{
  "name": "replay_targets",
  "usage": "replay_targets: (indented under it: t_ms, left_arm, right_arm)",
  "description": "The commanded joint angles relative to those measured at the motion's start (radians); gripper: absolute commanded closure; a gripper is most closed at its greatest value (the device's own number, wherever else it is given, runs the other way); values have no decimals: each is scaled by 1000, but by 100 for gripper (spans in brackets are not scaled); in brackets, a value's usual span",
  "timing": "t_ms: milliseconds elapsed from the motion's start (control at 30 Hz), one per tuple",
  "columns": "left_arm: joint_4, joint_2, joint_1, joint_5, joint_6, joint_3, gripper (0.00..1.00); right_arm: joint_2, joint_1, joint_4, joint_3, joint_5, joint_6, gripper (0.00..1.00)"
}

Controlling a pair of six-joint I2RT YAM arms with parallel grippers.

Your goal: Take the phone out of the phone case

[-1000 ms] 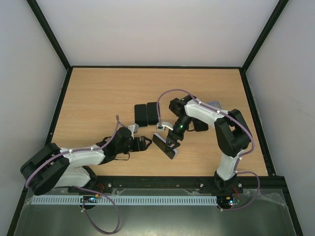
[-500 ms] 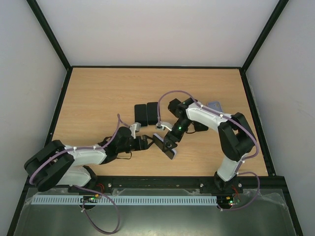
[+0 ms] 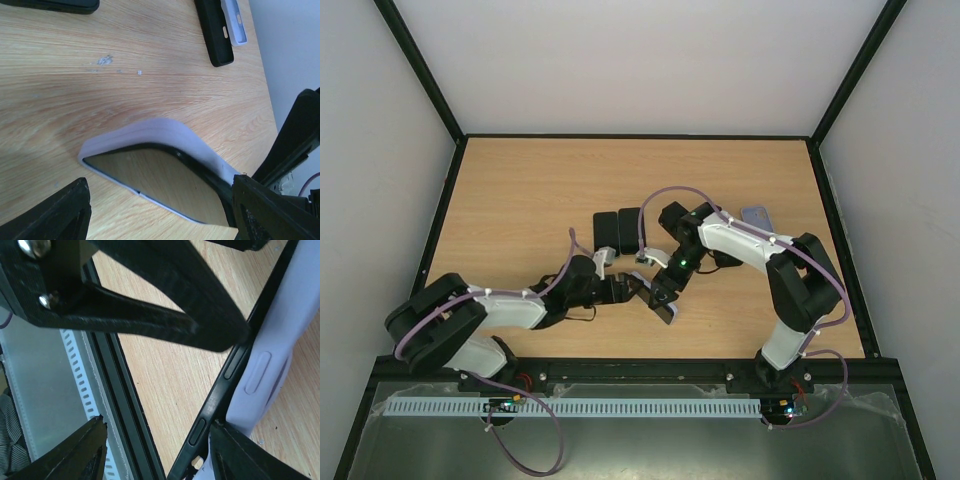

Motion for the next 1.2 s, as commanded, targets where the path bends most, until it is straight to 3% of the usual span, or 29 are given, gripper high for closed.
replay_targets:
  t_ms: [0, 333, 733, 1167]
  left_arm:
    - [23, 65, -16, -3, 16, 74, 25]
    - [-5, 170, -28, -2, -15, 110, 29]
    - [-64, 131, -34, -47, -24, 50, 38]
    - [-73, 115, -33, -47, -12, 26, 41]
  right_arm:
    - [55, 15, 223, -24, 115, 1, 43]
    - [48, 14, 210, -19, 109, -5, 44]
    - [-34, -37, 116, 103, 143, 5, 40]
    - [-81, -69, 242, 43, 277, 128, 43]
